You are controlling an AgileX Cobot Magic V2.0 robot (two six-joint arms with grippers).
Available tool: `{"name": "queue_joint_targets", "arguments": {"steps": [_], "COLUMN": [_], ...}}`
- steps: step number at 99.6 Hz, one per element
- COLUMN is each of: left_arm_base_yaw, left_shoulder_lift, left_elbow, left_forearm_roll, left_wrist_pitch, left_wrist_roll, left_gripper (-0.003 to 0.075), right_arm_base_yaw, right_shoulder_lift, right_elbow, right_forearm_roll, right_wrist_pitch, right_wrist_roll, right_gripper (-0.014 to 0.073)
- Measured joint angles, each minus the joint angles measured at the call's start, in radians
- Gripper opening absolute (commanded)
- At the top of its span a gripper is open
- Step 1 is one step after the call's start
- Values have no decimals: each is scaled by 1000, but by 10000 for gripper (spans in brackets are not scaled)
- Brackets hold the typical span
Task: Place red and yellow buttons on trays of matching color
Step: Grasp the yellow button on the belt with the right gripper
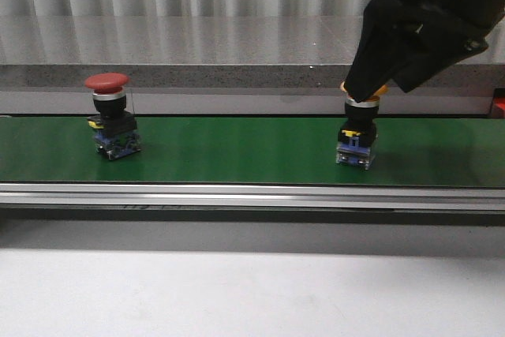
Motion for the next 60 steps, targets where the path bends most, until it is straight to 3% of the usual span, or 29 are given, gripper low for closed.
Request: {"name": "queue_joint_targets", "arguments": {"steps": [8,21,27,46,60], "left_arm_base_yaw": [0,0,0,0,0], "left_shoulder_lift": [0,0,0,0,0], "left_elbow": [0,0,0,0,0], "left_forearm_roll": [0,0,0,0,0], "left_wrist_pitch": [0,0,0,0,0], "left_wrist_roll": [0,0,0,0,0], "left_gripper": [-19,-19,-19,-19,-19], "right_arm_base_yaw": [0,0,0,-4,-44], "right_shoulder_lift": [27,53,56,47,-30], "right_elbow": [-2,-2,-2,-15,-15], "right_forearm_roll": [-2,-2,-4,-14,-97], "right_wrist_pitch": [-4,-4,-4,26,107], "right_wrist_roll": [-3,-6,-6,26,149], "right_gripper": [488,206,126,104,104]}}
